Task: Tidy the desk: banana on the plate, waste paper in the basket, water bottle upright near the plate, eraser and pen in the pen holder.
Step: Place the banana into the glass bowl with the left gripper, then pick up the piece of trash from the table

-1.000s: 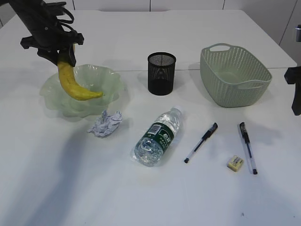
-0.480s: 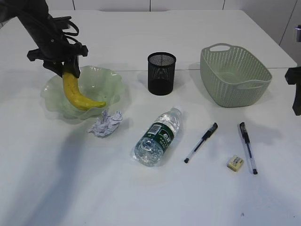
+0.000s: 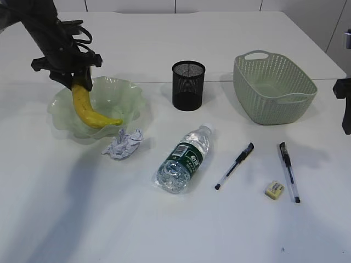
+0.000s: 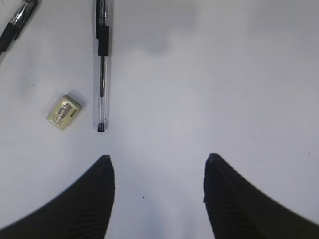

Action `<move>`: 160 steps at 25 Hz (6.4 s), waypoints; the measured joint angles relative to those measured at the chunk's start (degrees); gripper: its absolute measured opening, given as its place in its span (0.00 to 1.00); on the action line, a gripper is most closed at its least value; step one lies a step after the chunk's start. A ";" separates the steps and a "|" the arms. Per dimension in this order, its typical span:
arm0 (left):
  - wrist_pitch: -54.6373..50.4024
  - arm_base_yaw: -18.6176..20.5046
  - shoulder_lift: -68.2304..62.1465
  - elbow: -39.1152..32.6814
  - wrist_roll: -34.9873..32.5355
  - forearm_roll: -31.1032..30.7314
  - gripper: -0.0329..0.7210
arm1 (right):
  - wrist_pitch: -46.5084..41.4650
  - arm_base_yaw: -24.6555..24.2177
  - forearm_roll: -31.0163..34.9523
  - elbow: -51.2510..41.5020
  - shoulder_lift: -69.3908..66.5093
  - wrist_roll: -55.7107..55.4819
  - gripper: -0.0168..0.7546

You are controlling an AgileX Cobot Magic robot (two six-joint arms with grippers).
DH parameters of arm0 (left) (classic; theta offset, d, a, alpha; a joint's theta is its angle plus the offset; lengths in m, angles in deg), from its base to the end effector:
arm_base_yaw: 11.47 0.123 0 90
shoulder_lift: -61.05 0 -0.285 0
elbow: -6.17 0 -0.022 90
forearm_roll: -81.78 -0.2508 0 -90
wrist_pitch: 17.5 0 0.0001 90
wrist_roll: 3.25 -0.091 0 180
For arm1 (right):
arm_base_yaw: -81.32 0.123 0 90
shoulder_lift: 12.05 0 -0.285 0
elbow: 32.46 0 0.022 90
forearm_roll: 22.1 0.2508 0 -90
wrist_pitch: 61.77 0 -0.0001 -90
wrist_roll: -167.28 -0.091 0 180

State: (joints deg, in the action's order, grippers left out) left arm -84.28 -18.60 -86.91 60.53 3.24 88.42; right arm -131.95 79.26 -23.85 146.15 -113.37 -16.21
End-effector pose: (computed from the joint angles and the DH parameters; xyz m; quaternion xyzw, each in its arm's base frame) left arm 0.5185 -0.0746 0.1952 -0.0079 0.9838 -0.0761 0.1622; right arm 0.3163 -0.0140 0.2785 0.0440 0.9970 -0.0139 0.0622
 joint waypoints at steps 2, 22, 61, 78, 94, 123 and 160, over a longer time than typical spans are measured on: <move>0.11 0.00 0.00 0.00 0.00 -0.21 0.43 | 0.00 0.00 0.00 0.00 0.00 0.00 0.58; -1.42 0.00 0.47 0.00 -0.83 2.63 0.48 | 0.00 0.00 0.00 0.00 0.00 0.00 0.58; -4.96 -6.37 16.24 6.04 -5.41 9.36 0.50 | 0.00 0.00 0.00 0.00 0.00 0.00 0.58; -5.17 -12.10 29.89 -17.98 -8.49 1.03 0.51 | 0.00 0.00 0.00 0.00 0.00 0.00 0.58; -4.40 -18.01 30.44 -28.51 -9.08 -2.52 0.60 | 0.00 0.00 0.13 0.00 0.00 0.00 0.58; -3.02 -19.25 16.24 -32.78 -10.25 -5.20 0.60 | 0.00 0.00 0.87 0.00 0.00 0.00 0.58; 5.75 -19.25 12.56 -30.99 -13.60 -2.88 0.60 | 0.00 0.00 0.91 0.09 0.00 0.00 0.58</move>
State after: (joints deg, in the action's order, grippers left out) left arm -78.53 -37.84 -74.36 29.54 -10.36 85.54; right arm -131.95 79.26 -22.94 146.24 -113.37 -16.21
